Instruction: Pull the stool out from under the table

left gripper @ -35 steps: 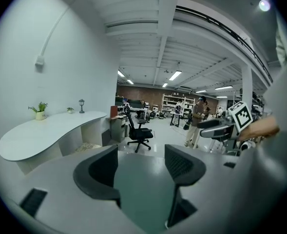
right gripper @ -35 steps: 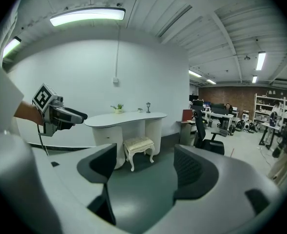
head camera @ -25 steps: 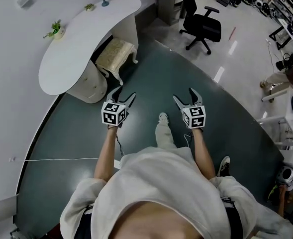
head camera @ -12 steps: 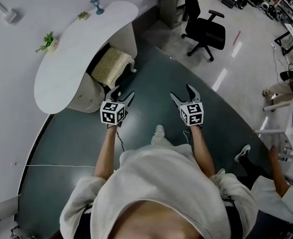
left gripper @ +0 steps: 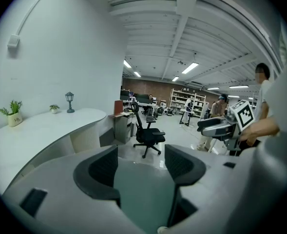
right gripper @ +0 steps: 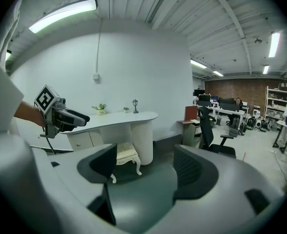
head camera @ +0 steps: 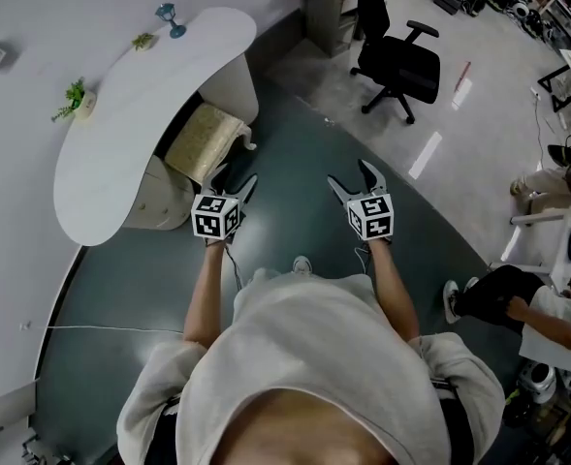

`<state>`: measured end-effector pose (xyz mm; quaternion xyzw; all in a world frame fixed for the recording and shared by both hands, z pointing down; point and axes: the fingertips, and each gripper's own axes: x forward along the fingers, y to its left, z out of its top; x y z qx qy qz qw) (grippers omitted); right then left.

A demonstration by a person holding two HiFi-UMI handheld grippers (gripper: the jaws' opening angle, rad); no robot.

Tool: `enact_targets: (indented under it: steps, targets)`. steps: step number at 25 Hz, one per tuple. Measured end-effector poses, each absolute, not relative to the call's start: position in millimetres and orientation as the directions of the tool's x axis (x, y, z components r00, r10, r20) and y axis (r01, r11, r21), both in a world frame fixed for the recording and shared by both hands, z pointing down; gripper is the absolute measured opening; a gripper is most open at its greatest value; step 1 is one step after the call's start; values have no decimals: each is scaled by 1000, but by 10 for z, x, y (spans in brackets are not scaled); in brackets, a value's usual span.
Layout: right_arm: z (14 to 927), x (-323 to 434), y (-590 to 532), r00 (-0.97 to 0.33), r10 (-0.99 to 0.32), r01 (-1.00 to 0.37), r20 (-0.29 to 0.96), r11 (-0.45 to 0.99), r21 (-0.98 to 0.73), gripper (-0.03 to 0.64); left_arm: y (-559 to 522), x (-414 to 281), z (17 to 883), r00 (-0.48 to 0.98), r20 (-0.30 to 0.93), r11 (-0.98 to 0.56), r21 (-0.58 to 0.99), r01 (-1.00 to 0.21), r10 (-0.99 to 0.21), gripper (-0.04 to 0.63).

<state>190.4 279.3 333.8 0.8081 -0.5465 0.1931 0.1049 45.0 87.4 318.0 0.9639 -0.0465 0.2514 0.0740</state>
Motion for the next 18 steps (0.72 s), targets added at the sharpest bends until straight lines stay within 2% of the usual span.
enact_targets:
  steps: [18]
  targets:
    - [3533, 2381, 1985, 168, -856, -974, 489, -220, -51, 359, 266, 642, 3404, 831, 532, -946, 155, -286, -164, 279]
